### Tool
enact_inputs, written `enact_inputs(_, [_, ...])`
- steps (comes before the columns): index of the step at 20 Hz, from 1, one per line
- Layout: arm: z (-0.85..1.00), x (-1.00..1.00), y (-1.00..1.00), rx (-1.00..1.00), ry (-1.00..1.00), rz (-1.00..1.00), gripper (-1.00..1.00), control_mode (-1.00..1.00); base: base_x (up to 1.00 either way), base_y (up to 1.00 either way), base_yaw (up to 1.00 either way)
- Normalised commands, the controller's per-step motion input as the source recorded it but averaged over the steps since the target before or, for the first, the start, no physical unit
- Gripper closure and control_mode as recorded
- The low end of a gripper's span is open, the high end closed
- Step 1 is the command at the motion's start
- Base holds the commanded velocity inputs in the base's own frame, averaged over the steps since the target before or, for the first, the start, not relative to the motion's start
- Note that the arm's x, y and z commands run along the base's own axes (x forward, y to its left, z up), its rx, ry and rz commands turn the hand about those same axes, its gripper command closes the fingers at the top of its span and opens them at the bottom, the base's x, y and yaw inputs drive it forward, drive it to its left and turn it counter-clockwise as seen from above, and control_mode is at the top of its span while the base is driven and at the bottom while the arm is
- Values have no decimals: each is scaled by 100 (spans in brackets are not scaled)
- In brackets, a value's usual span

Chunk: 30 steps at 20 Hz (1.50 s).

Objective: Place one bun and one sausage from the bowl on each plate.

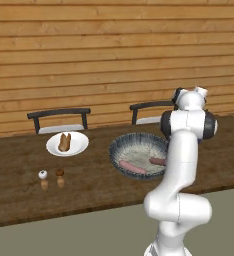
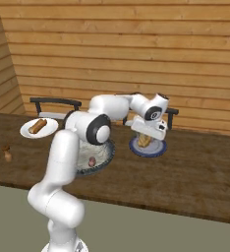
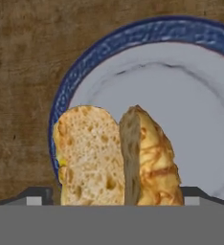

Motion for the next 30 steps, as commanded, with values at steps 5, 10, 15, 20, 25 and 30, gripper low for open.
enact_inputs(5, [18,0,10,-4,-6,-7,-100,-100,0,0,0])
enact_inputs(10, [-4,0,6,-2,-1,-3,-100,-100,0,0,0])
enact_inputs(15, [-13,1,0,-1,0,0,-100,-100,0,0,0])
enact_inputs(20, [6,0,0,0,-4,-3,-100,-100,0,0,0])
enact_inputs(25, [43,1,0,0,-3,-3,-100,-100,0,0,0])
enact_inputs(30, [100,-12,26,0,0,-5,-100,-100,0,0,0])
